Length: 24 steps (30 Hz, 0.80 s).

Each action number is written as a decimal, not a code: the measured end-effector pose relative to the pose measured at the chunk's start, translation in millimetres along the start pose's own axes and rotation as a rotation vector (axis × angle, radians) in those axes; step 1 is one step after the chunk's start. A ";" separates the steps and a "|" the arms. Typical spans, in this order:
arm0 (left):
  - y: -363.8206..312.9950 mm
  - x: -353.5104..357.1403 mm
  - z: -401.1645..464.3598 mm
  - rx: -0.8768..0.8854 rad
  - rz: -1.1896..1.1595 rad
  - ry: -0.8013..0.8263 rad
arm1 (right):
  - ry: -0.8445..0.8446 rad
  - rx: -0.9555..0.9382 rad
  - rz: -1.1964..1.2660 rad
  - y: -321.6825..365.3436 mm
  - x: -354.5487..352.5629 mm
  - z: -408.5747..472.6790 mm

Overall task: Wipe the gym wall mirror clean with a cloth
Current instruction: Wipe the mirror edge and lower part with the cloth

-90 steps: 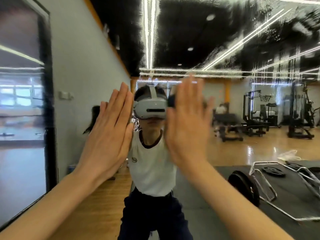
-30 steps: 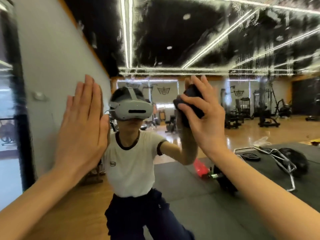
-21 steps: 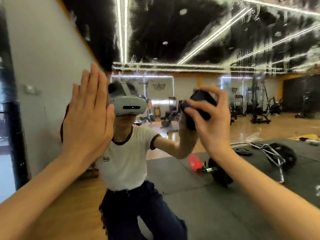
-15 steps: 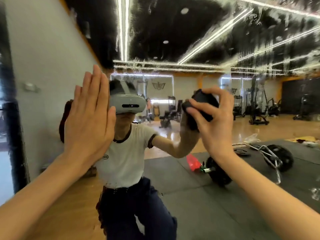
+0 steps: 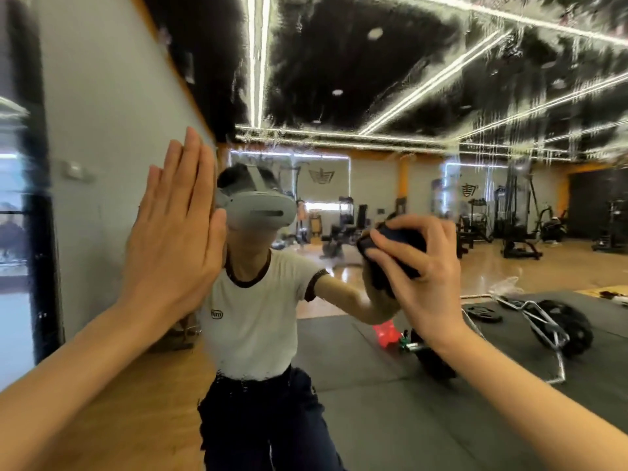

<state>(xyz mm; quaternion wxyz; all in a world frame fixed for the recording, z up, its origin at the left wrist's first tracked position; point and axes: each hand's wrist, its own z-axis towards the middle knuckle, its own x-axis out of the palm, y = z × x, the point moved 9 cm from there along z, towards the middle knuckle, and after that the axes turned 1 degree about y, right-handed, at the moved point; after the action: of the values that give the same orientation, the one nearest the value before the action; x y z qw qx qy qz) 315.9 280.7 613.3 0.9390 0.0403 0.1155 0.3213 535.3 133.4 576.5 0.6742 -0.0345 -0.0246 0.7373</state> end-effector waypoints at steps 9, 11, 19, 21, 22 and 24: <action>-1.0 0.1 -0.3 0.005 0.018 -0.013 | -0.029 -0.027 -0.009 -2.8 0.5 6.7; -0.9 0.4 0.0 0.016 0.033 -0.019 | 0.003 -0.053 0.007 -6.9 0.7 1.6; 8.2 13.3 -0.2 0.016 0.099 -0.012 | 0.070 -0.040 -0.191 37.4 50.7 8.9; 12.7 18.8 0.0 0.008 0.099 -0.001 | 0.234 -0.307 -0.294 53.4 63.6 -13.3; 14.3 19.9 -0.3 0.003 0.097 0.008 | 0.264 -0.376 -0.312 46.6 59.6 -16.1; 15.4 21.6 -0.3 0.007 0.093 0.022 | 0.233 -0.282 -0.320 13.8 41.3 -12.0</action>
<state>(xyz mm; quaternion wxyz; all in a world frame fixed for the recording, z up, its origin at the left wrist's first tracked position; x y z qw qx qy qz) 323.2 306.1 611.3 0.9216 0.0452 0.1250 0.3647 519.0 173.2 562.7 0.7693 -0.2090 -0.0545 0.6012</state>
